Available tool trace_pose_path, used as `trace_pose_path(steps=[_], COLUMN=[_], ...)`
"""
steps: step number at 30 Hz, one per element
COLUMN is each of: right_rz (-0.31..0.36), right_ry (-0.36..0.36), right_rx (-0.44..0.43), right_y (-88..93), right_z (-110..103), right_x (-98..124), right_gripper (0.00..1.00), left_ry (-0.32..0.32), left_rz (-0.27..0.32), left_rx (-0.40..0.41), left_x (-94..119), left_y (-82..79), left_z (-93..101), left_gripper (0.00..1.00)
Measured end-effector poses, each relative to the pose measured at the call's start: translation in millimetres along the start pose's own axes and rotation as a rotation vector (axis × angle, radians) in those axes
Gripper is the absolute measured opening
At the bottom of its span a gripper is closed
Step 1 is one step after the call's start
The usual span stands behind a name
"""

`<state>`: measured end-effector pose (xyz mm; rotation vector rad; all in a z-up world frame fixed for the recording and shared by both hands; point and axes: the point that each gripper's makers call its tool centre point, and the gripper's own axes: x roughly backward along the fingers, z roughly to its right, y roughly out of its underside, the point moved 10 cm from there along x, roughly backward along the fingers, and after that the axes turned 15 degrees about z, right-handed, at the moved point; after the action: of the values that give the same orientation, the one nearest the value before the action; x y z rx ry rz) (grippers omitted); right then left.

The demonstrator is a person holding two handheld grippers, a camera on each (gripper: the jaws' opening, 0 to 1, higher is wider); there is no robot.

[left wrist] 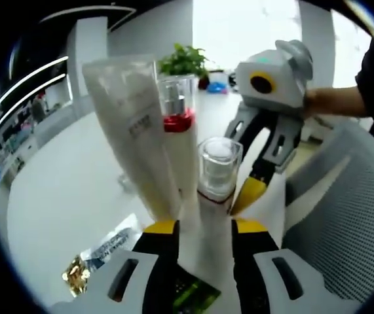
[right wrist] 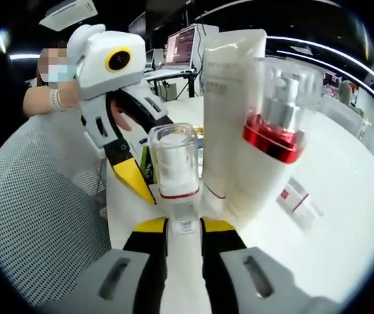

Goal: Arrange the skincare products in the storage area until every visible bottle or jar stands upright without overlapping.

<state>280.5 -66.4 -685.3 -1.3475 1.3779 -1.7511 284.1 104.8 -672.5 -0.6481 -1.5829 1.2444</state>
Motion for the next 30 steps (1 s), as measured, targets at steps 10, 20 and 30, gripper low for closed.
trace_pose_path(steps=[10,20,30], right_rz=[-0.015,-0.032,-0.044], right_ry=[0.027,0.045,0.071], right_rx=[-0.042,-0.049,-0.058], right_y=[-1.7,-1.4,-3.1], right_z=[-10.0,-6.4,-3.6], right_x=[4.4,-3.0,-6.7], right_gripper=[0.16,0.14,0.12], left_ry=[0.002,0.008,0.000], left_rz=[-0.009,-0.017,-0.006], left_rx=[0.020,0.027,0.034], left_x=[-3.5,-5.6,-7.4], left_y=[1.5,2.5,1.6], left_z=[1.4,2.5,2.7], left_gripper=[0.24,0.17,0.13])
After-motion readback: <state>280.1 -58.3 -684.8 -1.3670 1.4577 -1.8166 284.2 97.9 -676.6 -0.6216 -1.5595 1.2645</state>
